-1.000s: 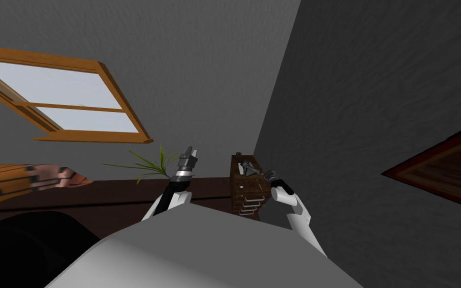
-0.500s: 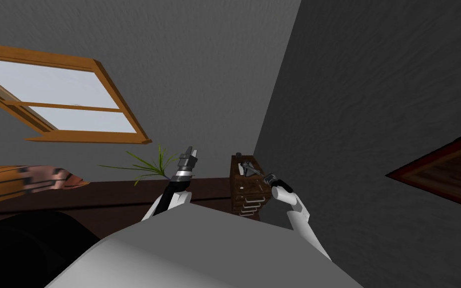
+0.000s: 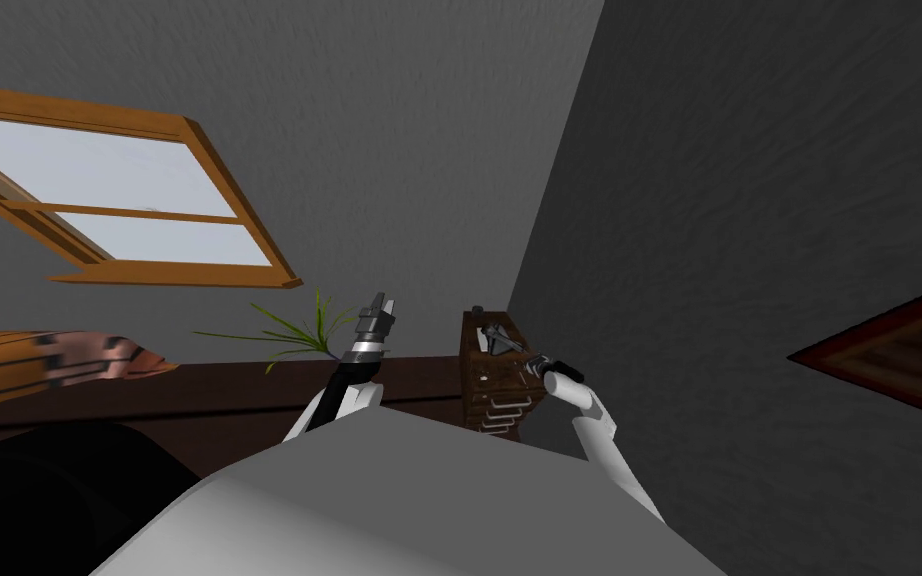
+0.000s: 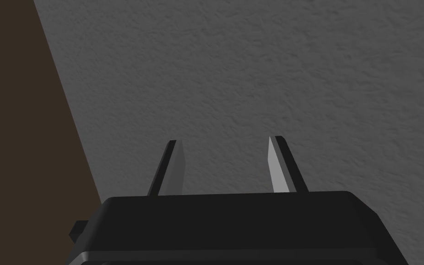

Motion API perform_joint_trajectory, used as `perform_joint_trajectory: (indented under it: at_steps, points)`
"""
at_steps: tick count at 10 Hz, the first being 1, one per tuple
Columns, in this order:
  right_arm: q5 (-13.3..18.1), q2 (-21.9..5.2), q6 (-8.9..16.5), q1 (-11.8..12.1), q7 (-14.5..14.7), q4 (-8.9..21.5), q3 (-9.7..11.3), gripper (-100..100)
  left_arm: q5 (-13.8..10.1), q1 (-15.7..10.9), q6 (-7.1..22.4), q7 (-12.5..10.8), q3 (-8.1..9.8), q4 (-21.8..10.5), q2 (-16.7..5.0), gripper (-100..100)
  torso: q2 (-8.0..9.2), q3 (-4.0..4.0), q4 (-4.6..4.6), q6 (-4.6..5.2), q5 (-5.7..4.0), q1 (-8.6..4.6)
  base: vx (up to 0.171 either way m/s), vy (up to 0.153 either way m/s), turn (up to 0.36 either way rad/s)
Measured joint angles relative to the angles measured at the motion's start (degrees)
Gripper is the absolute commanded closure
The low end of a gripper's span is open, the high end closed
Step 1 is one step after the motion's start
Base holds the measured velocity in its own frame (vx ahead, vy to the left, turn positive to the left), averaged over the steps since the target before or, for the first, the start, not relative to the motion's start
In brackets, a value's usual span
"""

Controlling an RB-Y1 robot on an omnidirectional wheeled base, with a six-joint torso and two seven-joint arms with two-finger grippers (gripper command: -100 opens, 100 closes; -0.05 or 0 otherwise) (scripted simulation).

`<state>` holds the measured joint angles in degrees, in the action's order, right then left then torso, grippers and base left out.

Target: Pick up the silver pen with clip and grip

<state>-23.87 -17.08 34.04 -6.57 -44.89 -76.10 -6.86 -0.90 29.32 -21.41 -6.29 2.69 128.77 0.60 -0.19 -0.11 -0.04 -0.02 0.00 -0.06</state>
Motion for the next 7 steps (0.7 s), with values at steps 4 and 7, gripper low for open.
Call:
perform_joint_trajectory:
  at_steps: [4, 7]
  points:
    - [-3.33, -0.24, 5.49, -1.72, -3.50, 4.75, -0.93, -100, 0.00, 0.00, 0.00, 0.00, 0.00, 0.00, 0.00, 0, 0.02, 0.01, 0.00, 0.01, 0.00, -0.02, 0.027, -0.010, 0.017]
    - [-5.42, -0.08, 10.35, -3.09, -7.04, 8.12, -1.72, -100, 0.00, 0.00, 0.00, 0.00, 0.00, 0.00, 0.00, 0, 0.10, 0.05, 0.02, 0.00, 0.00, -0.01, 0.007, -0.008, 0.024]
